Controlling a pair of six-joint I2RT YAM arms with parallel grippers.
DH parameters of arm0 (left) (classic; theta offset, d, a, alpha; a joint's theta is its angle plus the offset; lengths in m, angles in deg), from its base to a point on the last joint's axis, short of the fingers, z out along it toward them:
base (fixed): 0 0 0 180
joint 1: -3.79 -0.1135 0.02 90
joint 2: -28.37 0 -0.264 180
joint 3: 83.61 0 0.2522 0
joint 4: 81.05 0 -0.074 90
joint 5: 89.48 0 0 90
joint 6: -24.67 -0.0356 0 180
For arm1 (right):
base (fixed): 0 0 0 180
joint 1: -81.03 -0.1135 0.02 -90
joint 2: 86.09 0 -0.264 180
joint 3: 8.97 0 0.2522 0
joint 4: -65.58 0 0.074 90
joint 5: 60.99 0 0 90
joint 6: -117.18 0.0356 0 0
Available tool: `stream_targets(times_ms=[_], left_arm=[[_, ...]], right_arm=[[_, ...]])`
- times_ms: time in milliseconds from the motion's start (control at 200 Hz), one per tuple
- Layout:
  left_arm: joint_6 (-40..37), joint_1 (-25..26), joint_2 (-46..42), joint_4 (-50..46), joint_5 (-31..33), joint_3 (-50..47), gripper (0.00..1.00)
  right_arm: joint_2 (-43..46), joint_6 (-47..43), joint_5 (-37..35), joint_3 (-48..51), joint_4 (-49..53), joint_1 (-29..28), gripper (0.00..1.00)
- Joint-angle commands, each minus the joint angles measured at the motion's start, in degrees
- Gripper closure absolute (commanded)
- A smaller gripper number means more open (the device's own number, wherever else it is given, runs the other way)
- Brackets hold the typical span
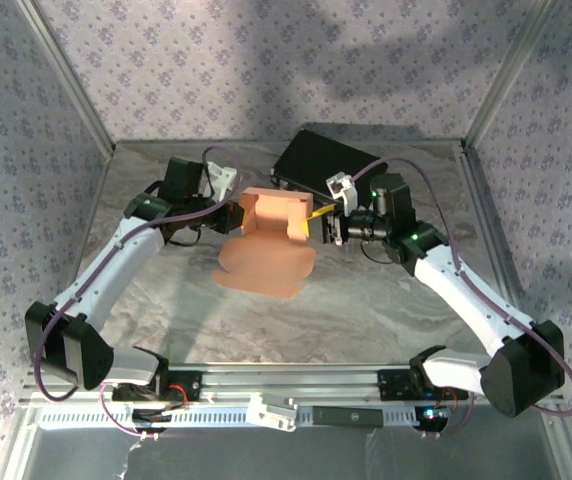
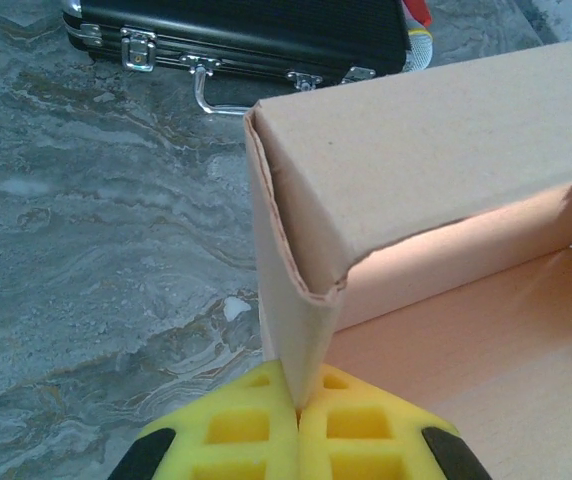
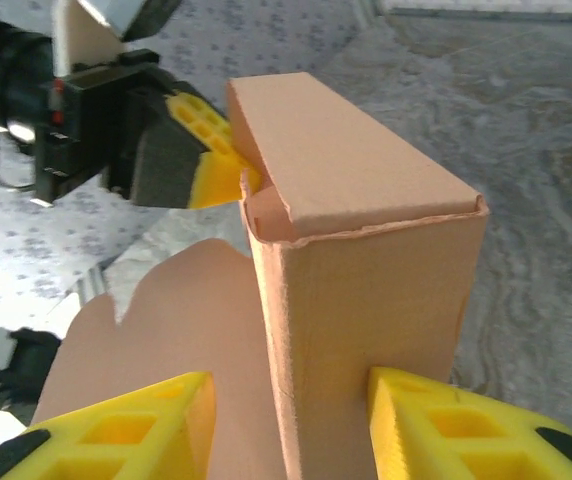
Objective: Fold the paper box
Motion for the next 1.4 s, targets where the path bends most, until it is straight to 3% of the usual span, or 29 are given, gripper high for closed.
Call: stream_targets(times_ms=[0, 165, 490, 660, 904, 1024, 1264, 1394], left_arm=[[0.3, 1.2, -2.8, 0.1, -0.6, 2.0, 1.00], [0.4, 1.8, -3.1, 0.0, 0.1, 1.8, 1.00], [0.5, 3.6, -3.6, 0.2, 1.1, 2.1, 1.00], [0.5, 4.6, -3.6, 0.2, 1.8, 2.2, 1.00], [0.6, 5.2, -3.8, 0.2, 2.3, 2.1, 1.00], [0.8, 5.5, -3.9, 0.3, 2.5, 1.9, 1.00], [1.4, 5.8, -4.8, 0.3, 2.5, 1.6, 1.00], [1.7, 5.8, -5.5, 0.3, 2.4, 1.2, 1.00]], right_arm=[[-0.3, -3.5, -9.8, -2.3, 4.4, -2.1, 0.57], [-1.7, -3.8, -10.7, -3.2, 4.1, -2.7, 0.62], [-5.8, -3.7, -21.0, -6.7, 6.8, -6.7, 0.78], [-8.5, -3.1, -27.9, -8.9, 7.9, -9.2, 0.83], [-12.0, 0.4, -39.5, -13.2, 10.0, -12.8, 1.00], [-12.8, 2.5, -42.8, -13.2, 9.5, -14.1, 1.00], [-12.5, 2.6, -40.1, -11.9, 6.3, -13.6, 1.00], [-11.1, 1.4, -35.9, -10.7, 3.4, -11.6, 0.87]])
